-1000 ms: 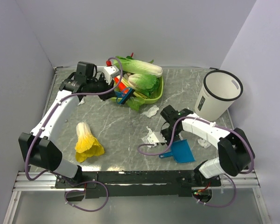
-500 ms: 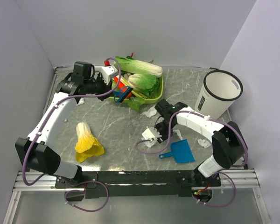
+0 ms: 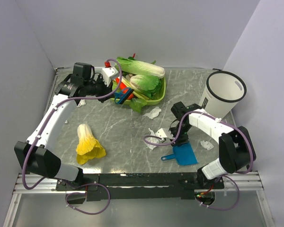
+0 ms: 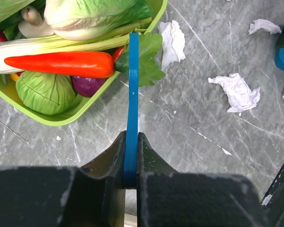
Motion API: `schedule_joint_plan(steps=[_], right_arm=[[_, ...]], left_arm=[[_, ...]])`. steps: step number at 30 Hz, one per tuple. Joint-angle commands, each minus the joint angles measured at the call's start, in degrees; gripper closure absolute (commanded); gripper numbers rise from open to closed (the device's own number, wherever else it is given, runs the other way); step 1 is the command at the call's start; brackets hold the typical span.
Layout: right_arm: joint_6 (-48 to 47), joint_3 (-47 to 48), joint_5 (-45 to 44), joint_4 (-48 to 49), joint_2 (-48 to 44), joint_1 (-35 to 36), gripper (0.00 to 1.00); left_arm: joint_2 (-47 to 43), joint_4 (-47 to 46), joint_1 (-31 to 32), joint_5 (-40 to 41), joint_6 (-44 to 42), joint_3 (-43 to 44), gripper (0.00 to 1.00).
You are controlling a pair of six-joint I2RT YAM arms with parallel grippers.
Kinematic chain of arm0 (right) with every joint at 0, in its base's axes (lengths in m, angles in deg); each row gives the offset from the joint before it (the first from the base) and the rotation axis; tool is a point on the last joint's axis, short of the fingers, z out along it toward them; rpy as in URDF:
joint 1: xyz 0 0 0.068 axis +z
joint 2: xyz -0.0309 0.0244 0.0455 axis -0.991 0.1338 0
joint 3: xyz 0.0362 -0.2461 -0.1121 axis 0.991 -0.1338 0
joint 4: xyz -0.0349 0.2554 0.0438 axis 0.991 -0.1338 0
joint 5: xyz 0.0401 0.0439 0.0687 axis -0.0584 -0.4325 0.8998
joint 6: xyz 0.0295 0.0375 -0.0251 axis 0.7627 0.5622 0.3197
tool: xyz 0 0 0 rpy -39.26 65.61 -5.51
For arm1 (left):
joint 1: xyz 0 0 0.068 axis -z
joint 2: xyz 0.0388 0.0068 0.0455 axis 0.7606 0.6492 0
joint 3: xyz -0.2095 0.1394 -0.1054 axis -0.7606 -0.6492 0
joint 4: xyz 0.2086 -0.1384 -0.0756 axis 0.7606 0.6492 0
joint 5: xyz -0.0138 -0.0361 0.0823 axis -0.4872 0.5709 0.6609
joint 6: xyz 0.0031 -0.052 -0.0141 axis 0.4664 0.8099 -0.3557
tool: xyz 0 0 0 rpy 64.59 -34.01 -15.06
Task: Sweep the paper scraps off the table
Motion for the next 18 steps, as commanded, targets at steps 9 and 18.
schedule_joint_plan(steps=[9, 18], right_arm=[[4.96, 0.56, -0.04, 5.94, 5.86, 5.98, 0.57], [3.03, 1.44, -1.62, 3.03, 5.69, 6.60, 0.60]], left_arm=[[-0.08, 0.19, -0.23, -0.55, -1.41, 2.00, 0.99], [-0.26, 0.37, -0.23, -0.55, -1.58, 1.56, 0.99]])
